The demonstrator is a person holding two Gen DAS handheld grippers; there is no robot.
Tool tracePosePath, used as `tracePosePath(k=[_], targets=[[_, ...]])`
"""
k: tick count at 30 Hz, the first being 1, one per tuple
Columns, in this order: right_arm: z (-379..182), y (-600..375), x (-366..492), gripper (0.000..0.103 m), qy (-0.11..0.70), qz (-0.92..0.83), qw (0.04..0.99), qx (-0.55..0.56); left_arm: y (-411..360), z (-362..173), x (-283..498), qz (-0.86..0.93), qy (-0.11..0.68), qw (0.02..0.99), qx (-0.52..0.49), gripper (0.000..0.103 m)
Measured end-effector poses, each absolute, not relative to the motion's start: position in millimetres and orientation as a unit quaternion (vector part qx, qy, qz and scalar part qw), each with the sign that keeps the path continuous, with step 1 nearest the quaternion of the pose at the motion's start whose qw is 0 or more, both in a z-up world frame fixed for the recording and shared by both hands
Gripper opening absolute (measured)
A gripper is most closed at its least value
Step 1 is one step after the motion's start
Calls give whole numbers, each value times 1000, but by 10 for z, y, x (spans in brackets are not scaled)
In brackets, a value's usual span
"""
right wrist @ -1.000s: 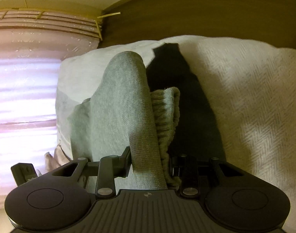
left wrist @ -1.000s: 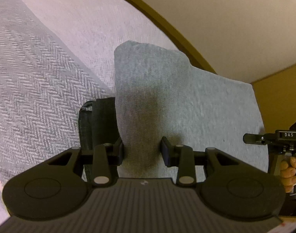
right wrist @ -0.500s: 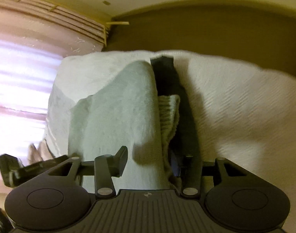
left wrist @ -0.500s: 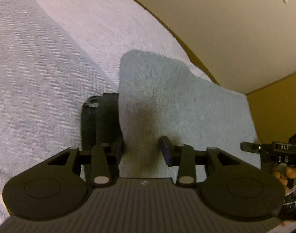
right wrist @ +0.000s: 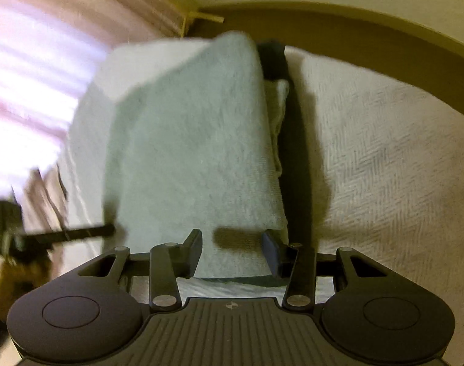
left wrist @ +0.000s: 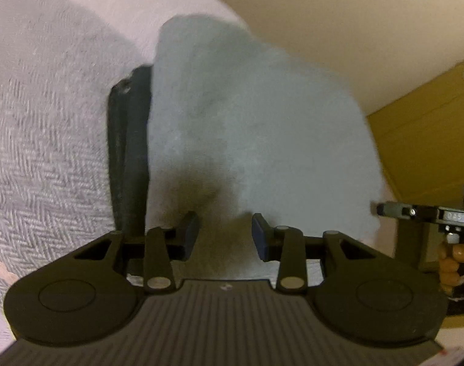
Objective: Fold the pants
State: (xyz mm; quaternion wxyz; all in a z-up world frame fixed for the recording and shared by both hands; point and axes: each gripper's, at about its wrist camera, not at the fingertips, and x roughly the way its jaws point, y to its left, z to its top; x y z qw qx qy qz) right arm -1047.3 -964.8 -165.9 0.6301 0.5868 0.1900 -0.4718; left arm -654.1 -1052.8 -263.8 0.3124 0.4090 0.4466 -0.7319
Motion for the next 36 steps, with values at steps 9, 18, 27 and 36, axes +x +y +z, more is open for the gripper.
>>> tracePosePath(k=[9,18,27,36], targets=[[-1495,-9684,-10540,52,171,-495,614,591,-10444,-2587,-6451,-717,455,357,389,29],[-1018,-9233,-10052,66,262,-537,631,494,-9862,-2105,-6399,-697,415,445,380,61],[-577,-8521,-9614,73,270,-584,625,443,-9012,-1704,-6418,-707,350,478,385,102],[19,-7751,-9151,77,243,-625,614,416,-8112,-1227,-6162,-740,301,479,363,102]])
